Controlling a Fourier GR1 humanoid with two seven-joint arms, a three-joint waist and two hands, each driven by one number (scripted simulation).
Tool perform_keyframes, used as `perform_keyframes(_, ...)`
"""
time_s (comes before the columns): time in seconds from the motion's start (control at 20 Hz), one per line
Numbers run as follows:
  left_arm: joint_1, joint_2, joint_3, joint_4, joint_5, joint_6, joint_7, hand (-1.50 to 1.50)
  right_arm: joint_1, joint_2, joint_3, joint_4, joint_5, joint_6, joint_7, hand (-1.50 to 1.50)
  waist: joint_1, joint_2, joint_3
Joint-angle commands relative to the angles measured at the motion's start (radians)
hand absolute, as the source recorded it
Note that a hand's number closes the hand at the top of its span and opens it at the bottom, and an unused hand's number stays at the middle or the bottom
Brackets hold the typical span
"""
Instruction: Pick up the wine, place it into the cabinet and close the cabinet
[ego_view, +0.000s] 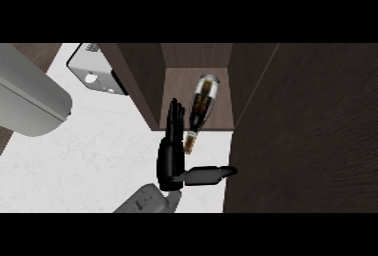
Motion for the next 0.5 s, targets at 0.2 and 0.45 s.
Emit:
perform_keyframes(0.2, 0.207, 0.064, -0.112, -0.314, -0.147, 0.187, 0.060, -1.50, -0.057, -0.042, -0.058, -0.068, -0.071, -0.016, 0.081, -1.50, 0.004, 0.001, 0.000)
perform_keyframes(0.45, 0.315, 0.139, -0.132, -0.523, -0.181, 0.177, 0.117, -1.50, 0.038, -0.018, -0.042, -0.012, -0.058, 0.038, -0.042, -1.50, 0.002, 0.003, 0.000)
